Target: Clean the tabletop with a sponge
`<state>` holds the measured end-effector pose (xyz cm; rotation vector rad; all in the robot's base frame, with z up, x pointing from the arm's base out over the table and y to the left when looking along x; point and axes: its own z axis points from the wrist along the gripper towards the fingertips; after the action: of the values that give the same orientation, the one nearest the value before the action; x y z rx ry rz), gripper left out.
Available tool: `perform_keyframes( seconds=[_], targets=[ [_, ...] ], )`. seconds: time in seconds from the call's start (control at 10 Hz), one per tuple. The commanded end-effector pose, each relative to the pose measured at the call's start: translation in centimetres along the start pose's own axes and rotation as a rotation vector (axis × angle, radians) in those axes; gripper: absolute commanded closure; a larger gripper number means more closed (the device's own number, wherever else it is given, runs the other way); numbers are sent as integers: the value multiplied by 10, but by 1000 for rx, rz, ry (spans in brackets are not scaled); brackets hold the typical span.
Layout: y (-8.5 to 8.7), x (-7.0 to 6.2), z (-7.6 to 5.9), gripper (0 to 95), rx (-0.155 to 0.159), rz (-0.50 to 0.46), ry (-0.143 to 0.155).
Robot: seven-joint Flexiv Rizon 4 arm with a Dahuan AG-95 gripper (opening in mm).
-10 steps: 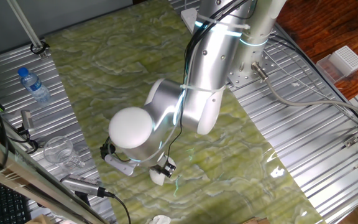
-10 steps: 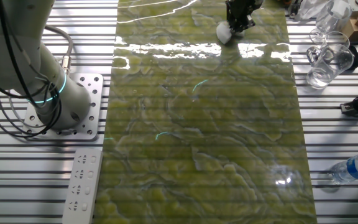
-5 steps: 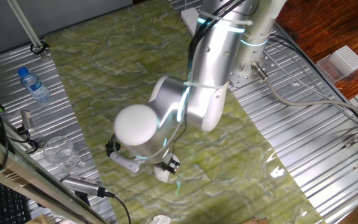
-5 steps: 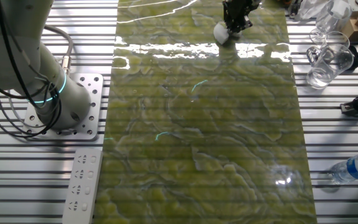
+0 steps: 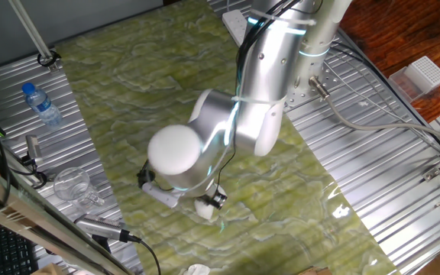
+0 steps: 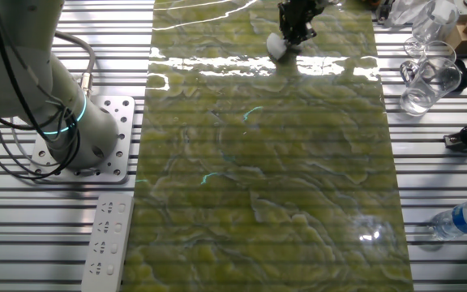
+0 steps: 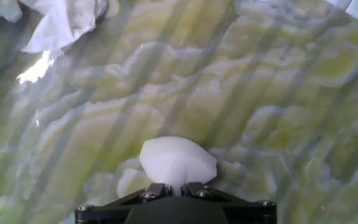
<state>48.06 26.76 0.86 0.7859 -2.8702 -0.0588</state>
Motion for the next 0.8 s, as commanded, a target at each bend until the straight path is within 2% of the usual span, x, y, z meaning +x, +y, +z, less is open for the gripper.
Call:
perform_keyframes(
  seconds=[0.1,0.5,0.6,0.8],
  targets=[
    [2,4,-4,950,-9,-2,24],
    [10,35,5,950,-9,-25,23],
    [10,39,3,950,-17,-24,19],
    [12,49,1,950,-9,-42,32]
  ],
)
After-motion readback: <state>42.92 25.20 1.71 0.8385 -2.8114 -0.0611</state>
